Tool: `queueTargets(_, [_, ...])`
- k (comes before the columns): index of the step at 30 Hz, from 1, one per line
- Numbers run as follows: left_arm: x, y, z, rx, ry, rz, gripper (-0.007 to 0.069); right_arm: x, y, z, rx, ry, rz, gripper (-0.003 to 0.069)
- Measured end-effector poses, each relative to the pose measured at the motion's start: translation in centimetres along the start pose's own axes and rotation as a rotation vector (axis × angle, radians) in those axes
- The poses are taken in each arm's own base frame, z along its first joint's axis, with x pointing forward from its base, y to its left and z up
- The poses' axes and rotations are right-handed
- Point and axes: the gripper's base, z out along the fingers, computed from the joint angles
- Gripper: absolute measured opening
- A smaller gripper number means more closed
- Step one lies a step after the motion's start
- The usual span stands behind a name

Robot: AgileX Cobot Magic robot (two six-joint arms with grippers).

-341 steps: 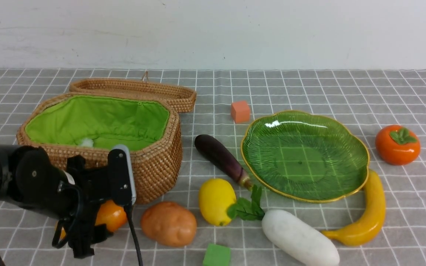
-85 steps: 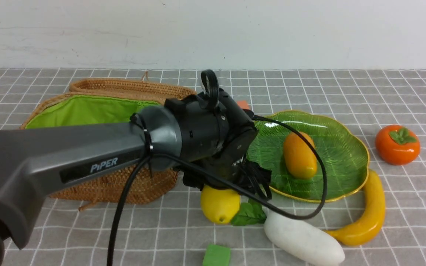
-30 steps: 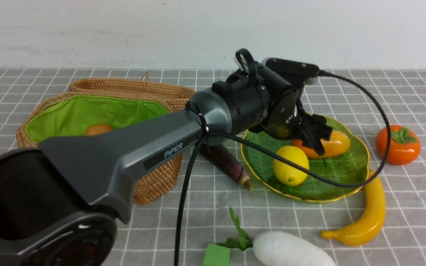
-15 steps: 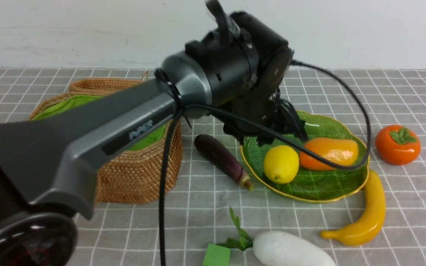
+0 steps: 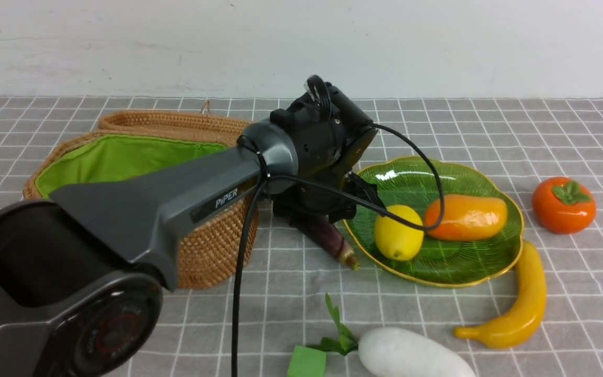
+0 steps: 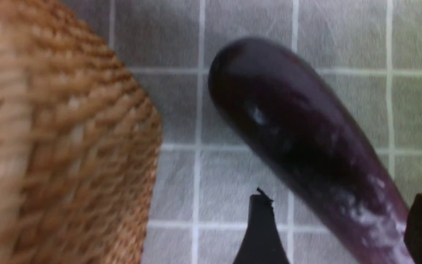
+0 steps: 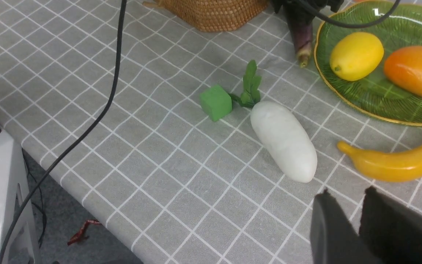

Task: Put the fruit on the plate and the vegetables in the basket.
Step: Use the left arm to grab an eggplant and put it into the left basket

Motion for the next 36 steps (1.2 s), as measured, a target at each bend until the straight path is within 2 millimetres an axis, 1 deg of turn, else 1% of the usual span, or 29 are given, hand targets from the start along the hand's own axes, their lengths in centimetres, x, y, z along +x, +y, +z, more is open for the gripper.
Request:
queueTargets(8, [-0.8, -0.3, 0.2, 0.030, -0.094, -0.013, 0.0491, 0.0, 0.0, 0.0, 0.000, 0.000, -0.006, 0.0148])
queueTargets(12, [-0.9, -0.3, 0.3, 0.024, -0.105, -0.025, 0.0491, 0.0, 0.0, 0.0, 0.001, -0.001, -0.008, 0.0148])
queueTargets(18, [-1.2, 0.4, 0.9, 0.015, -0.104, -0.066, 0.0491, 0.0, 0.0, 0.0, 0.001, -0.001, -0.011, 0.0150])
queueTargets(27, [-0.2, 0.3, 3.4, -0.006, -0.059, -0.075, 0.0491, 0.0, 0.0, 0.0, 0.000, -0.001, -0.020, 0.0155])
queueTargets(33, [0.4, 0.4, 4.4, -0.028, -0.035, -0.074, 0.0487, 0.0, 0.0, 0.0, 0.000, -0.001, -0.023, 0.0160])
queueTargets(35, [0.5, 0.4, 4.5, -0.034, -0.027, -0.076, 0.0477, 0.0, 0.0, 0.0, 0.000, -0.001, -0.023, 0.0160])
queueTargets(36, [0.5, 0.5, 4.5, -0.041, -0.022, -0.078, 0.0457, 0.0, 0.0, 0.0, 0.000, -0.001, -0.023, 0.0161])
